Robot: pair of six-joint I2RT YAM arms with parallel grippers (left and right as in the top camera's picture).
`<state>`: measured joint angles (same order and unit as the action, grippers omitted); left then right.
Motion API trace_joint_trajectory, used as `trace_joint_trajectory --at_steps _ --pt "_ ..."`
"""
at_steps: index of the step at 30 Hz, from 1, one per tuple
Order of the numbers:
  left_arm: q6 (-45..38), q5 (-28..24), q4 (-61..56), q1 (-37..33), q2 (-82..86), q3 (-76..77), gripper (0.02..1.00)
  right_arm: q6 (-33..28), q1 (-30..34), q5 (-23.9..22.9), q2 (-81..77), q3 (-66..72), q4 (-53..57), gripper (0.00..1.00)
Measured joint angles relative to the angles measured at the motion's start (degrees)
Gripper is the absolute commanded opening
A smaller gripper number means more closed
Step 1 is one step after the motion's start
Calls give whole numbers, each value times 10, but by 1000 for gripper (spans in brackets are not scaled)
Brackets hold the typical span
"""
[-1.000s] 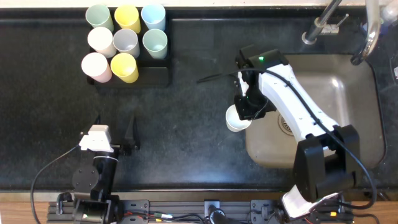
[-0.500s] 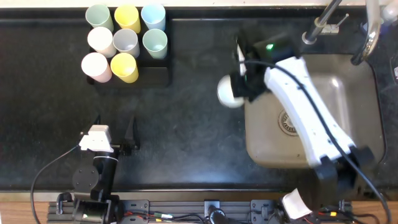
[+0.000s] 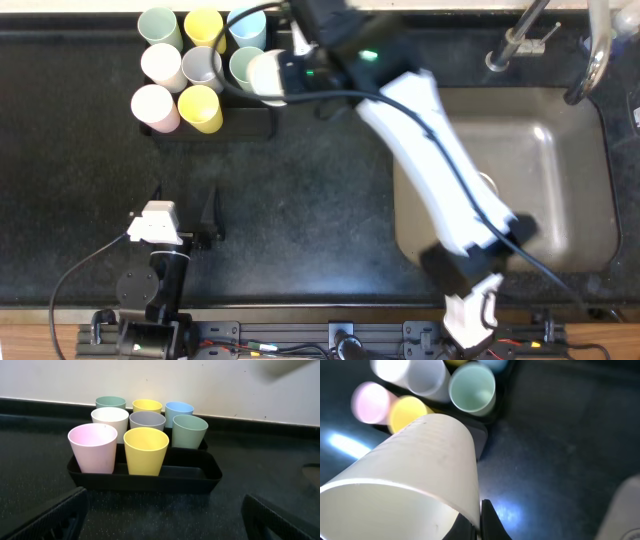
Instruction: Store Cups
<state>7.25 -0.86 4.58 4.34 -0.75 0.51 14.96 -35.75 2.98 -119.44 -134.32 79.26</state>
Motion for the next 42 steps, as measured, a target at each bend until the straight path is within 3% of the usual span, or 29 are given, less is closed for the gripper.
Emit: trace_joint_trajectory --at_steps 9,42 --pt "0 0 0 0 0 0 1000 13 -11 0 -109 0 -43 45" --pt "0 0 0 0 0 0 1000 16 -31 0 -169 0 -48 42"
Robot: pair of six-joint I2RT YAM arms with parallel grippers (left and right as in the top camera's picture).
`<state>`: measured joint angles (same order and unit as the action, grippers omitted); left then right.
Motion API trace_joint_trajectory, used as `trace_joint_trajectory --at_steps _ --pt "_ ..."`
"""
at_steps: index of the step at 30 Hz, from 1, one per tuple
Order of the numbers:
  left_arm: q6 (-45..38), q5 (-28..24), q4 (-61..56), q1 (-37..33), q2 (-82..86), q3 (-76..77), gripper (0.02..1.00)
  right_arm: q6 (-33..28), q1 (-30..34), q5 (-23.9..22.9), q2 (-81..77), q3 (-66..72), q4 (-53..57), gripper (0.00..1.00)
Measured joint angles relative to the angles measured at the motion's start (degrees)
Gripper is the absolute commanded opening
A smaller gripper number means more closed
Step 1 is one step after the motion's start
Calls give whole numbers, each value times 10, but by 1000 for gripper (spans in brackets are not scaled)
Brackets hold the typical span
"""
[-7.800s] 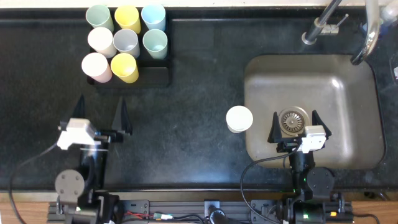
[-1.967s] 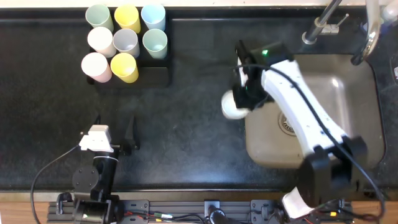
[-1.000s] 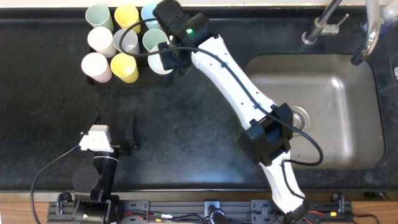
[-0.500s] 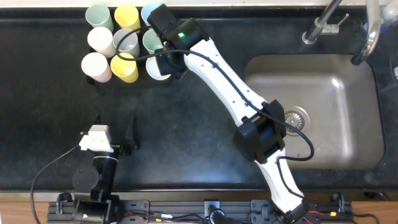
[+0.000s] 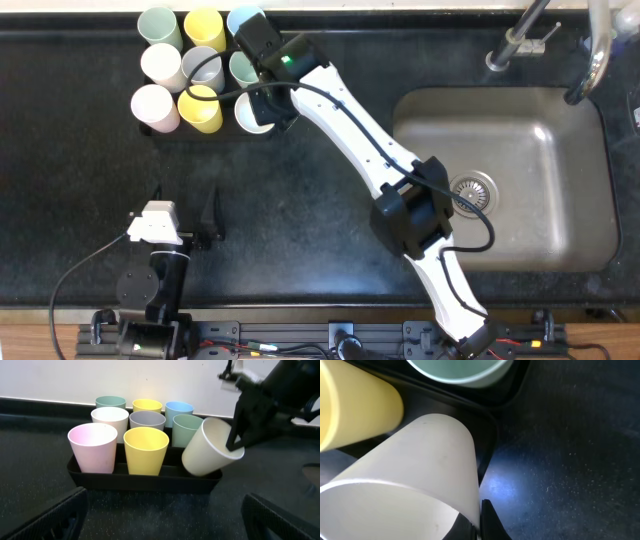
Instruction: Store Cups
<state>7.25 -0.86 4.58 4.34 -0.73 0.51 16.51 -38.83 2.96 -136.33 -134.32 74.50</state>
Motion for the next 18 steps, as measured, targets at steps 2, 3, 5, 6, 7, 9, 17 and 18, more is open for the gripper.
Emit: trace_joint_trajectory --at_steps 2,3,5,6,7,9,17,18 --pt "0 0 0 0 0 0 1000 0 0 0 -8 0 3 45" --pt "0 0 0 0 0 0 1000 0 0 0 -10 0 3 45" --pt "0 0 0 0 0 0 1000 0 0 -2 -14 0 3 45" --pt "0 0 0 0 0 0 1000 0 0 -3 -14 0 3 42" --pt "0 0 0 0 0 0 1000 0 0 -4 -14 0 3 45" --pt "0 0 0 0 0 0 1000 0 0 -6 -14 0 3 45" --pt "0 0 0 0 0 0 1000 1 -3 -11 -14 0 3 121" --pt "0 0 0 0 0 0 1000 0 -3 -12 -14 0 2 123"
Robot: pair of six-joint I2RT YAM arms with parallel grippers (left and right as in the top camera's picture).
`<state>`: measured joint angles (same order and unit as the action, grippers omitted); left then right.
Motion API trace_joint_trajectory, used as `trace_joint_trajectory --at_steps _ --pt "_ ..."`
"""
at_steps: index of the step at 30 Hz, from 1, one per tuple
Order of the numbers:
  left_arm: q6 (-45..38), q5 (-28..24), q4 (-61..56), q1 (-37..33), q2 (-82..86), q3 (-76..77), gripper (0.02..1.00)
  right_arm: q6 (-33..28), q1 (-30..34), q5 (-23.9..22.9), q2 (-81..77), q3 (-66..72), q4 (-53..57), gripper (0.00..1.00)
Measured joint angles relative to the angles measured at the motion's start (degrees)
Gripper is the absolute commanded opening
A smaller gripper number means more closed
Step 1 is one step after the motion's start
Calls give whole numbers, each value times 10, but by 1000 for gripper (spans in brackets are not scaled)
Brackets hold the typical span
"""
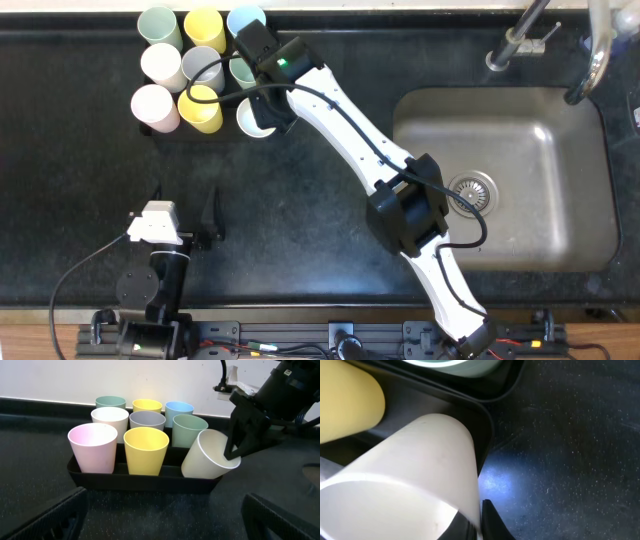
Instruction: Store Cups
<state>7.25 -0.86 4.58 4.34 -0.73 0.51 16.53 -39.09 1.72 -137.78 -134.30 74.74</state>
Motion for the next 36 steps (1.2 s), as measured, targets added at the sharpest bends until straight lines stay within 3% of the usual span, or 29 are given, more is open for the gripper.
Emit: trace_joint_trajectory --at_steps 8,13,19,26,36 --pt "0 0 0 0 0 0 1000 -1 0 -4 0 0 -2 178" --pt "0 0 0 0 0 0 1000 -3 0 -7 0 0 -5 478" --pt "0 0 0 0 0 0 1000 -21 1 -7 3 0 -23 610" --pt "0 0 0 0 0 0 1000 -49 22 -9 85 1 -26 998" --pt "0 0 0 0 0 0 1000 -127 123 -40 329 55 18 996"
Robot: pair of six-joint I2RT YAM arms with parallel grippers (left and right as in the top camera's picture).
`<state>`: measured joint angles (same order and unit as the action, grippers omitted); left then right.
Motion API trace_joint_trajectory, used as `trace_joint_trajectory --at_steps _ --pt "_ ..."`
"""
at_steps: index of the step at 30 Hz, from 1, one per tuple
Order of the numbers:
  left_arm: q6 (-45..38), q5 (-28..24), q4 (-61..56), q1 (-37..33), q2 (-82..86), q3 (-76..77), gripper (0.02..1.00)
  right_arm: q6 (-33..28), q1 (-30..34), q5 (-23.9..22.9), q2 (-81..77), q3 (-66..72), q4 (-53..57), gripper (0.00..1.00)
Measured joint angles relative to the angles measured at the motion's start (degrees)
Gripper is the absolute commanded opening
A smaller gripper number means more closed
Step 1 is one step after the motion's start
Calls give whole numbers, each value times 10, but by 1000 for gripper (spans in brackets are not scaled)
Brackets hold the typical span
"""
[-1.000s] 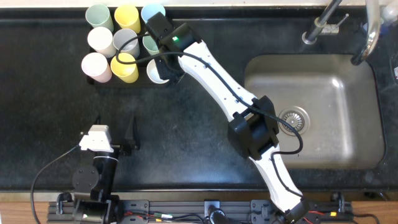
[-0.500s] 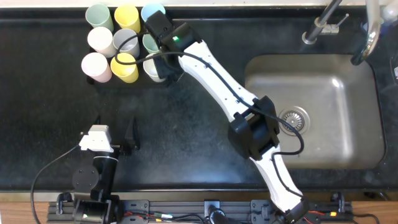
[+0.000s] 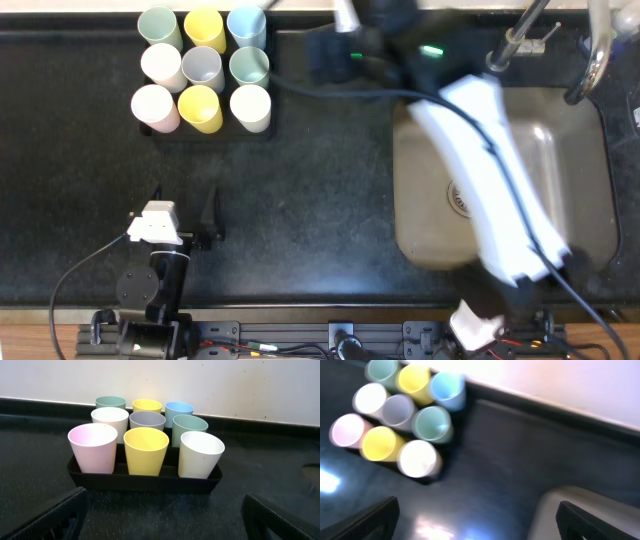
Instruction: Store Cups
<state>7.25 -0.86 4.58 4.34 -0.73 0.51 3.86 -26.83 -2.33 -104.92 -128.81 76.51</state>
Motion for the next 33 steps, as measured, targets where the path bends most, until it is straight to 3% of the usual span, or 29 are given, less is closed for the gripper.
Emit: trace_joint_trajectory --at_steps 8,20,33 --pt "0 0 0 0 0 0 1000 -37 70 -39 240 320 -133 998" --pt "0 0 0 0 0 0 1000 -41 193 -28 712 756 -320 998" --pt "0 0 0 0 0 0 998 -41 201 -20 909 1023 -459 996"
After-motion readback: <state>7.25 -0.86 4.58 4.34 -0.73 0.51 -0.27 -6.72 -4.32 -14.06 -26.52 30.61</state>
